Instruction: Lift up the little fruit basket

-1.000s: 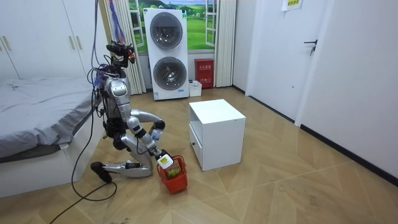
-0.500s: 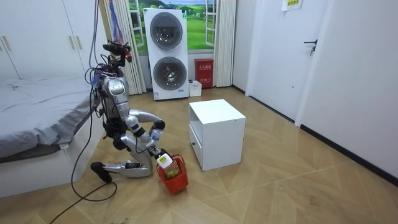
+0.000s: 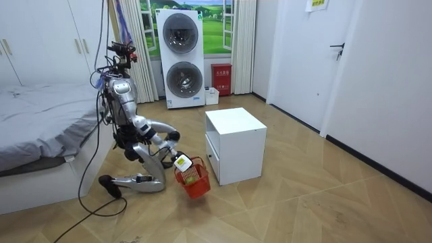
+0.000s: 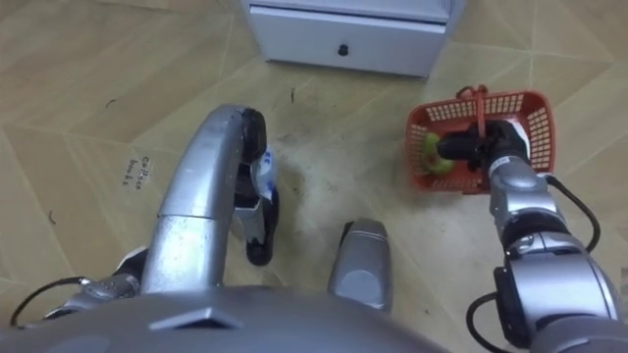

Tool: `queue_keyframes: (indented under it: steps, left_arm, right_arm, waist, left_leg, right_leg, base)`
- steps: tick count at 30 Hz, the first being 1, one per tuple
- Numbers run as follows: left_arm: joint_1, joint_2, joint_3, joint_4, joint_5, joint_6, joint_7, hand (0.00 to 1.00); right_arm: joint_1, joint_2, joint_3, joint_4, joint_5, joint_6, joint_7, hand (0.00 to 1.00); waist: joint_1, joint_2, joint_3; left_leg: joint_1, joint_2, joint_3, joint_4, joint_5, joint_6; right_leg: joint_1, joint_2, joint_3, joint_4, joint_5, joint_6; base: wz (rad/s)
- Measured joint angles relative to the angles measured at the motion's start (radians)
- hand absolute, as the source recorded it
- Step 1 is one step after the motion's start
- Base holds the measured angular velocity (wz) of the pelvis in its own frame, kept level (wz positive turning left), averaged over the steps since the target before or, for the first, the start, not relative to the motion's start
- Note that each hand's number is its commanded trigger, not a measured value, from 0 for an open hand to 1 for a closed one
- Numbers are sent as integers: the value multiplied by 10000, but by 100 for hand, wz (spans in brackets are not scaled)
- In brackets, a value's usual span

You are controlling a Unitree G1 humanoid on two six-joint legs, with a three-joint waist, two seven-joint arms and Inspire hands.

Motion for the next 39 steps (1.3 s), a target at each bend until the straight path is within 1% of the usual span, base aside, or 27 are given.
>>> queue_keyframes:
  steps: [6,8,9,10,11,12,13,14,15,16,17,18,19,20,21,22,23,24,25,26,27,28,30,31,34,37,39]
  left_arm:
    - [-217,26,777,-88,0,62,76,0]
    - [-51,-17,994,-317,10,259,181,0]
    - [21,-29,1043,-418,10,329,179,0]
    - [184,-85,1186,-610,114,421,175,0]
    - [265,-114,1291,-653,157,457,178,0]
    - [491,-152,1476,-734,168,593,192,0]
    - [647,-177,1695,-773,171,755,199,0]
    - [703,-160,1857,-778,176,861,255,0]
    - [697,-153,1983,-807,175,917,318,0]
    - [622,-98,1995,-964,170,919,581,0]
    - [610,-73,1983,-983,180,867,736,0]
    - [411,-134,1949,-980,191,810,1011,0]
    - [424,-203,2103,-930,174,728,1231,0]
    - [515,-199,2420,-921,186,660,1329,0]
    - [618,-164,2653,-914,179,622,1337,0]
    - [840,80,2921,-908,174,479,1328,0]
    - [871,48,2946,-885,174,442,1372,0]
    - [881,-218,2889,-921,167,321,1440,0]
    - [881,-378,2889,-918,152,293,1385,0]
    - [893,-435,2886,-935,150,326,1348,0]
    - [964,-427,2880,-961,115,407,1336,0]
    - [1024,-465,2856,-1006,132,430,1335,0]
    - [1281,-448,2773,-1081,207,563,1348,0]
    - [1509,-392,2851,-1194,377,723,1391,0]
    - [1949,-265,3183,-1373,572,965,1568,0]
    - [2264,-271,3584,-1597,603,1027,1656,0]
    - [2247,-291,3694,-1718,604,1196,1651,0]
  right_arm:
    - [1,37,26,-795,-51,173,20,100]
    - [-19,75,180,-934,-44,181,18,100]
    - [-25,83,232,-967,-45,193,19,100]
    - [-29,104,240,-1122,-41,232,16,100]
    - [-34,126,241,-1248,-25,279,13,100]
    - [-42,208,241,-1576,110,357,-1,100]
    - [-36,264,242,-1922,209,389,-20,100]
    - [2,302,238,-2076,324,393,-130,100]
    - [24,312,221,-2088,277,398,-204,100]
    - [60,310,77,-2094,211,402,-338,100]
    - [6,313,-46,-2129,129,395,-399,100]
    - [-64,312,-178,-2188,-13,384,-476,100]
    - [-192,318,-114,-2379,-123,376,-529,100]
    - [-177,448,30,-2575,-219,239,-587,100]
    - [-142,604,137,-2643,-321,165,-648,100]
    - [59,864,330,-2808,-528,138,-806,100]
    - [268,792,353,-2840,-517,156,-885,100]
    - [454,585,353,-2809,-376,342,-978,100]
    - [464,545,370,-2841,-366,523,-889,100]
    - [464,526,372,-2911,-386,555,-779,100]
    - [540,565,393,-3015,-436,651,-605,100]
    - [968,414,159,-3779,-429,743,-521,100]
    - [1252,283,-491,-4932,-290,714,-526,100]
    - [1272,278,-852,-5491,-132,547,-533,100]
    - [1367,277,-1416,-6261,-102,302,-557,100]
    - [1396,289,-1437,-6443,-125,304,-566,100]
    - [1367,295,-1444,-6531,-195,303,-553,100]
  waist:
    - [47,-3,-39]
    - [174,3,-55]
    - [258,-8,-64]
    - [345,15,-84]
    - [374,17,-85]
    - [378,24,-106]
    - [324,62,-123]
    - [329,124,-158]
    - [329,168,-189]
    - [320,265,-234]
    - [466,275,-229]
    - [721,431,-208]
    - [684,837,-227]
    - [381,1091,-211]
    - [148,1080,-226]
    - [-39,734,-149]
    - [-76,806,-231]
    - [29,866,-250]
    - [155,858,-256]
    - [148,833,-247]
    - [148,565,-290]
    - [128,398,-380]
    - [153,337,-396]
    - [250,256,-452]
    - [446,124,-482]
    - [616,71,-476]
    - [609,53,-472]
  left_leg:
    - [356,48,-231,-45,-133,211]
    - [884,111,-415,-687,-109,259]
    - [1093,227,-418,-997,-105,267]
    - [1559,433,-438,-1795,-94,276]
    - [1836,493,-458,-2238,-69,272]
    - [2475,658,-440,-3155,37,264]
    - [3158,804,-366,-4158,224,329]
    - [4021,928,-265,-5314,363,324]
    - [4477,985,-253,-5989,429,242]
    - [5304,1095,-434,-7379,760,40]
    - [5652,1095,-531,-7942,1024,63]
    - [6440,1054,-1097,-9006,1339,-130]
    - [7130,1119,-1914,-9698,1630,-253]
    - [7504,1313,-2320,-9665,2161,-203]
    - [7541,1401,-2259,-9323,2566,-137]
    - [7470,1437,-1635,-8374,2978,-140]
    - [7468,1508,-1565,-8403,2686,-326]
    - [7408,1444,-1464,-9221,2386,-507]
    - [7329,1361,-1033,-10515,2577,-464]
    - [7295,1321,-864,-11470,3152,-310]
    - [7487,1206,-702,-11747,3718,117]
    - [8075,1004,-743,-12557,3956,202]
    - [9001,734,-831,-13668,4114,247]
    - [9481,556,-946,-14173,4151,218]
    - [10267,339,-1148,-14770,4203,180]
    - [10741,331,-1448,-15222,4316,-3]
    - [10786,356,-1575,-15344,4372,-96]
  right_leg:
    - [381,515,32,-986,-123,36]
    - [547,900,185,-2203,-125,40]
    - [566,1013,248,-2665,-124,40]
    - [643,1131,275,-3809,-114,45]
    - [752,1174,270,-4452,-100,60]
    - [1045,1261,238,-5819,148,121]
    - [1282,1403,138,-7066,960,102]
    - [1392,1566,63,-8071,2477,176]
    - [1387,1645,-22,-8494,3514,220]
    - [1182,1711,-166,-9045,5157,147]
    - [848,1698,-160,-9060,4839,99]
    - [103,1691,-345,-9152,3844,-80]
    - [-556,1713,-968,-9919,3159,-182]
    - [-962,1707,-1681,-11601,2942,-247]
    - [-996,1735,-1904,-12887,3022,-324]
    - [-855,1662,-1968,-15033,3445,-815]
    - [-605,1609,-1980,-14822,3385,-722]
    - [-233,1681,-2259,-14855,3390,-731]
    - [136,1721,-2265,-15100,3389,-727]
    - [395,1735,-2346,-15256,3375,-703]
    - [892,1641,-2487,-15626,3296,-540]
    - [1535,1618,-2586,-16628,3513,-308]
    - [2512,1715,-2454,-18006,3811,-26]
    - [3013,1730,-2454,-18717,3888,28]
    - [4119,1783,-2530,-19912,4012,26]
    - [4876,2025,-2712,-20769,4366,-20]
    - [5092,2142,-2869,-21141,4475,-149]
  base:
    - [-6]
    - [-31]
    - [-51]
    - [-48]
    - [-64]
    - [-58]
    - [-58]
    - [-33]
    - [-11]
    - [-12]
    - [-51]
    - [-88]
    - [-96]
    - [-61]
    - [-34]
    - [-16]
    - [-28]
    - [-51]
    - [-58]
    - [-47]
    - [0]
    - [22]
    - [31]
    - [20]
    - [25]
    - [26]
    - [25]
